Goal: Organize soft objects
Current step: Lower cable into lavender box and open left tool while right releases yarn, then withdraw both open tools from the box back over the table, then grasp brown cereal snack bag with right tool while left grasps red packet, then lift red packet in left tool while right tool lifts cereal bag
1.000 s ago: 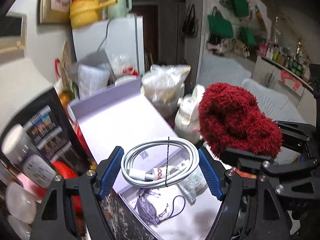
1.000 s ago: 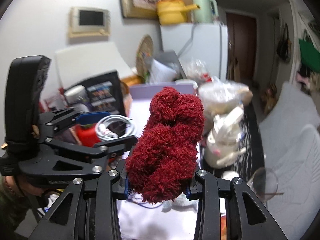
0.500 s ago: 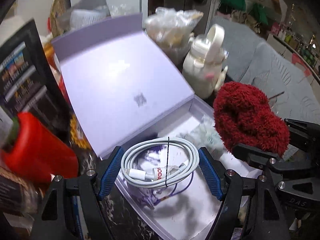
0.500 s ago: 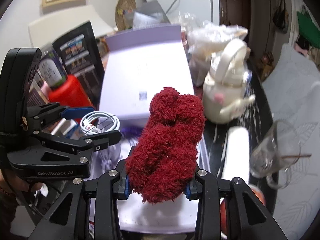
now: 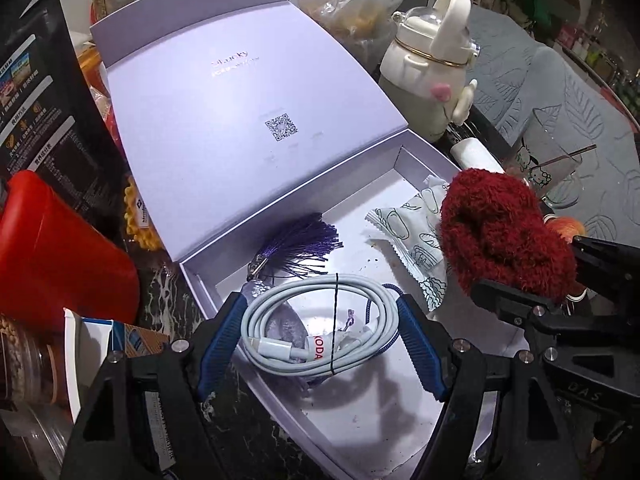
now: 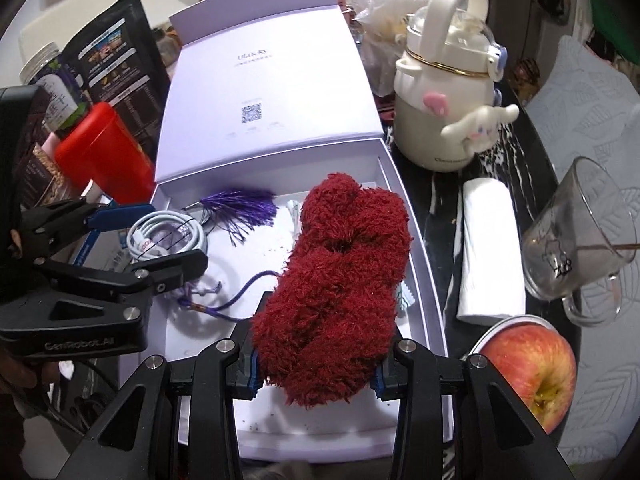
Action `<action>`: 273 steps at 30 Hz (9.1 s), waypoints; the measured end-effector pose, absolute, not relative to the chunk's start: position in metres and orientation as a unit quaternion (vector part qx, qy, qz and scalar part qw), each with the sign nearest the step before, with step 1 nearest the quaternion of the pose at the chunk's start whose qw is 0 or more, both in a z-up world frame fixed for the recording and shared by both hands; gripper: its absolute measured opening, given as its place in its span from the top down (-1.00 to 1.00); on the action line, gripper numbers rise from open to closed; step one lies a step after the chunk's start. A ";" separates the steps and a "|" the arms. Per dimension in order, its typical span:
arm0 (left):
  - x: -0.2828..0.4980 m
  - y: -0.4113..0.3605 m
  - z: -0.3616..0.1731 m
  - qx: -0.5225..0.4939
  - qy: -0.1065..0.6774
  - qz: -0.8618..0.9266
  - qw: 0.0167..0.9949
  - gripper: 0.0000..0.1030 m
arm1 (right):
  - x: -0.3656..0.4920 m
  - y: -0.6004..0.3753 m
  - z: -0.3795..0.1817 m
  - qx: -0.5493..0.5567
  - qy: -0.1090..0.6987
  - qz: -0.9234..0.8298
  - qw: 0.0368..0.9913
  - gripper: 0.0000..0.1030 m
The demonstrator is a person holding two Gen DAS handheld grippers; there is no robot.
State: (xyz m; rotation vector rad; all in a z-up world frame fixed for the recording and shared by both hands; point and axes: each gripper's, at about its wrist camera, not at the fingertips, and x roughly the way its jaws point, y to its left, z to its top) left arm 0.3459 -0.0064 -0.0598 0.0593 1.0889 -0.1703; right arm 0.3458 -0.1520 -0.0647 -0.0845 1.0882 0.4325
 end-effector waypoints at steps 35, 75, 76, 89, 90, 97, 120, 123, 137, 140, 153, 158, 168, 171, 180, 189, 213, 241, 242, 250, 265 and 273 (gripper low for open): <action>0.310 0.010 0.052 0.017 0.426 -0.046 0.904 -0.55 | 0.308 -0.159 0.049 -0.048 0.410 0.172 0.894 -0.24; 0.064 -0.011 0.115 0.043 0.265 -0.108 0.957 -0.95 | 0.050 -0.179 0.122 -0.071 0.254 0.193 0.945 -0.42; 0.062 -0.010 0.112 0.042 0.265 -0.109 0.957 -0.95 | 0.043 -0.180 0.117 -0.070 0.252 0.193 0.946 -0.42; 0.020 -0.016 0.045 0.030 0.312 -0.131 0.941 -0.95 | -0.009 -0.195 0.053 -0.020 0.273 0.188 0.943 -0.46; 0.019 -0.016 0.039 0.029 0.318 -0.130 0.939 -0.95 | -0.012 -0.196 0.047 -0.018 0.278 0.187 0.942 -0.46; 0.012 -0.016 -0.001 0.018 0.352 -0.138 0.925 -0.95 | -0.018 -0.200 0.008 0.004 0.316 0.193 0.929 -0.46; 0.042 -0.001 -0.094 -0.063 0.453 -0.162 0.875 -0.95 | 0.011 -0.187 -0.075 0.018 0.383 0.207 0.900 -0.46; 0.051 0.001 -0.099 -0.064 0.457 -0.160 0.873 -0.95 | 0.021 -0.185 -0.081 0.016 0.389 0.206 0.898 -0.46; 0.094 0.008 -0.112 -0.061 0.468 -0.166 0.866 -0.95 | 0.068 -0.172 -0.097 0.001 0.405 0.207 0.890 -0.58; 0.100 0.012 -0.112 -0.062 0.466 -0.165 0.867 -0.95 | 0.079 -0.170 -0.099 -0.005 0.406 0.207 0.890 -0.60; 0.116 0.032 -0.110 -0.090 0.457 -0.156 0.871 -0.95 | 0.123 -0.151 -0.101 -0.047 0.400 0.230 0.886 -0.69; 0.121 0.034 -0.112 -0.099 0.460 -0.160 0.868 -0.95 | 0.130 -0.147 -0.104 -0.055 0.404 0.240 0.881 -0.69; 0.128 0.021 -0.113 -0.088 0.462 -0.174 0.865 -0.95 | 0.134 -0.161 -0.110 -0.021 0.421 0.245 0.873 -0.09; 0.130 0.017 -0.113 -0.088 0.462 -0.181 0.864 -0.95 | 0.129 -0.165 -0.108 -0.013 0.417 0.250 0.874 0.01; 0.140 0.006 -0.115 -0.082 0.463 -0.187 0.863 -0.95 | 0.115 -0.179 -0.108 0.002 0.420 0.242 0.875 0.01; 0.149 -0.012 -0.124 -0.046 0.468 -0.189 0.862 -0.95 | 0.101 -0.205 -0.107 0.026 0.426 0.216 0.878 0.01; 0.138 -0.032 -0.123 0.017 0.451 -0.166 0.877 -0.06 | 0.082 -0.228 -0.105 0.052 0.430 0.179 0.884 0.01; 0.049 -0.053 -0.121 0.040 0.459 -0.213 0.861 -0.08 | 0.019 -0.227 -0.107 0.042 0.423 0.191 0.885 0.00; 0.048 -0.054 -0.121 0.043 0.456 -0.212 0.863 -0.09 | 0.018 -0.226 -0.108 0.038 0.421 0.189 0.886 -0.01; 0.042 -0.061 -0.124 0.079 0.435 -0.202 0.874 -0.16 | 0.020 -0.222 -0.118 0.024 0.425 0.170 0.889 -0.10; 0.045 -0.048 -0.119 0.027 0.449 -0.206 0.869 -0.01 | 0.016 -0.221 -0.115 0.041 0.423 0.194 0.884 0.06; 0.038 -0.046 -0.108 0.024 0.439 -0.210 0.874 -0.01 | 0.008 -0.213 -0.109 0.043 0.425 0.217 0.878 0.06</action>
